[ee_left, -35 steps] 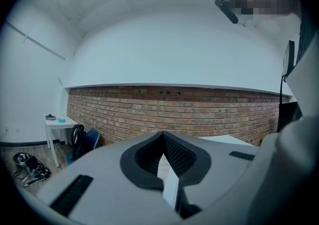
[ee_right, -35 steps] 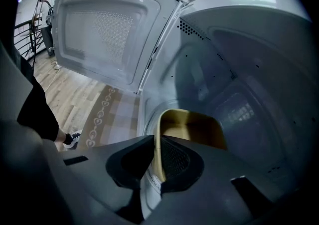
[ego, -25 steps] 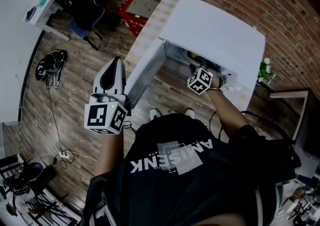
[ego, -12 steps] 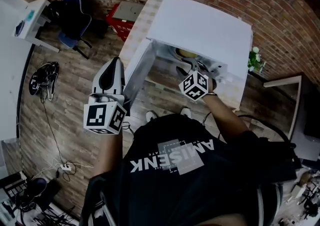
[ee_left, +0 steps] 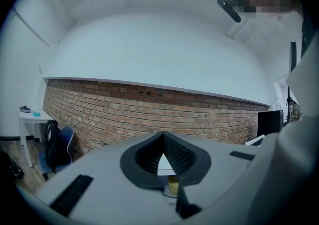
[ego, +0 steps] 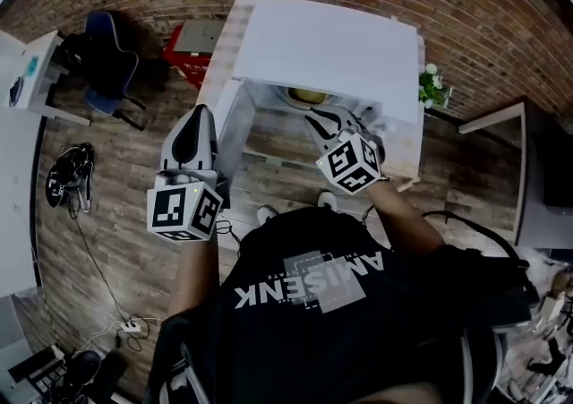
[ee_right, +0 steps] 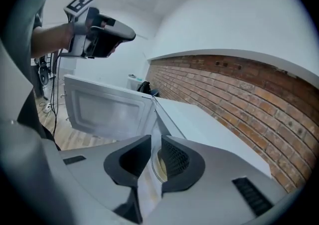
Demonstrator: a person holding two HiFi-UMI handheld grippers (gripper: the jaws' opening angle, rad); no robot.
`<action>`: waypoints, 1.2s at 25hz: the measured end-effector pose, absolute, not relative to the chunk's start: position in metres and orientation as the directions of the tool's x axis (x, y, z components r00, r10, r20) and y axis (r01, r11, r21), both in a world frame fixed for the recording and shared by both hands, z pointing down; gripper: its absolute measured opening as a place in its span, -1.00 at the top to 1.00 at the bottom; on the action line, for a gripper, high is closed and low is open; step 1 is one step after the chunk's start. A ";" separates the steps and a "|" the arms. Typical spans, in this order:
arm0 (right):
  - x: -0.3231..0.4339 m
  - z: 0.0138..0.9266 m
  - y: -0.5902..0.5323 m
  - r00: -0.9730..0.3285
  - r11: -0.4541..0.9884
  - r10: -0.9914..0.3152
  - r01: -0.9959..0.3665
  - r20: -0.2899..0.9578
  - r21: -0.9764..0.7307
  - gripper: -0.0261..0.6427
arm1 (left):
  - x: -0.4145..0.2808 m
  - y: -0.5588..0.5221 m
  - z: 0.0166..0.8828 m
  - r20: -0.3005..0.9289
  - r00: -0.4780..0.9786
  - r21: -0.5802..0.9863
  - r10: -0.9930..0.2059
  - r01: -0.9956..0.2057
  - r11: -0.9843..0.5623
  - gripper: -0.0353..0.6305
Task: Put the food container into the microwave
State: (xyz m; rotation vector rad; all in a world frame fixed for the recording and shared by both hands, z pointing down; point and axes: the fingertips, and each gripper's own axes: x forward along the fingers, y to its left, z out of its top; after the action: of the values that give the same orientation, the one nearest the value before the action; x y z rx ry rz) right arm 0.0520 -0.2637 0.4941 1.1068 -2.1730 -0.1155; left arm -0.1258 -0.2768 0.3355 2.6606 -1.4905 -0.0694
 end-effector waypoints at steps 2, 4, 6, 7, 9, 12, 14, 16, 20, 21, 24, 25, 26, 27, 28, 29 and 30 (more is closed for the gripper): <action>0.059 0.479 -0.261 -0.396 0.609 -0.763 -0.704 0.511 0.365 0.65 | -0.120 -0.278 0.335 0.001 0.535 0.104 -0.845 -0.840 -0.532 0.86; 0.065 0.463 -0.257 -0.394 0.586 -0.781 -0.729 0.485 0.353 0.67 | -0.115 -0.279 0.333 -0.002 0.546 0.106 -0.837 -0.833 -0.544 0.86; 0.072 0.447 -0.253 -0.391 0.567 -0.797 -0.748 0.460 0.345 0.69 | -0.108 -0.280 0.332 -0.005 0.560 0.108 -0.828 -0.823 -0.557 0.86; 0.075 0.439 -0.251 -0.388 0.556 -0.806 -0.754 0.446 0.349 0.70 | -0.105 -0.280 0.332 -0.007 0.567 0.110 -0.824 -0.818 -0.564 0.86; 0.084 0.424 -0.248 -0.382 0.532 -0.827 -0.767 0.412 0.358 0.73 | -0.097 -0.280 0.331 -0.011 0.580 0.113 -0.814 -0.809 -0.577 0.86; 0.098 0.399 -0.244 -0.380 0.492 -0.858 -0.803 0.346 0.336 0.75 | -0.087 -0.280 0.330 -0.019 0.598 0.116 -0.801 -0.795 -0.596 0.86; 0.109 0.384 -0.242 -0.368 0.464 -0.875 -0.822 0.314 0.329 0.75 | -0.082 -0.282 0.330 -0.023 0.604 0.119 -0.797 -0.790 -0.602 0.86; 0.120 0.371 -0.241 -0.355 0.438 -0.889 -0.843 0.289 0.313 0.76 | -0.077 -0.284 0.329 -0.025 0.608 0.122 -0.793 -0.786 -0.606 0.86; 0.149 0.348 -0.238 -0.309 0.371 -0.920 -0.883 0.241 0.286 0.76 | -0.067 -0.286 0.328 -0.027 0.622 0.121 -0.783 -0.775 -0.620 0.86; 0.157 0.344 -0.237 -0.293 0.352 -0.928 -0.890 0.229 0.289 0.76 | -0.064 -0.286 0.327 -0.027 0.626 0.119 -0.780 -0.772 -0.624 0.86; 0.178 0.332 -0.233 -0.256 0.304 -0.947 -0.907 0.193 0.290 0.76 | -0.056 -0.287 0.326 -0.027 0.634 0.114 -0.773 -0.766 -0.633 0.86; 0.184 0.329 -0.231 -0.243 0.287 -0.953 -0.915 0.182 0.282 0.76 | -0.054 -0.287 0.326 -0.028 0.638 0.111 -0.769 -0.763 -0.637 0.86; 0.191 0.326 -0.228 -0.229 0.269 -0.958 -0.923 0.171 0.274 0.76 | -0.052 -0.288 0.325 -0.030 0.643 0.108 -0.765 -0.759 -0.642 0.86; 0.198 0.324 -0.226 -0.212 0.250 -0.964 -0.930 0.160 0.271 0.76 | -0.050 -0.289 0.325 -0.031 0.647 0.105 -0.762 -0.756 -0.646 0.86; 0.206 0.320 -0.223 -0.196 0.231 -0.969 -0.934 0.149 0.273 0.76 | -0.048 -0.290 0.325 -0.031 0.648 0.103 -0.761 -0.755 -0.648 0.86; 0.213 0.317 -0.221 -0.180 0.213 -0.974 -0.938 0.140 0.274 0.76 | -0.048 -0.291 0.324 -0.030 0.649 0.100 -0.760 -0.755 -0.648 0.86; 0.220 0.313 -0.220 -0.166 0.197 -0.977 -0.941 0.133 0.273 0.76 | -0.047 -0.292 0.322 -0.030 0.649 0.096 -0.760 -0.755 -0.648 0.86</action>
State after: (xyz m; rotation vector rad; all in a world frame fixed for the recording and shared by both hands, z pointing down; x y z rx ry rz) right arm 0.2202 -0.2202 0.3134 1.8210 -2.1979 -0.1834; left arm -0.0471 -0.2925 0.3219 2.7840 -1.2820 -0.1036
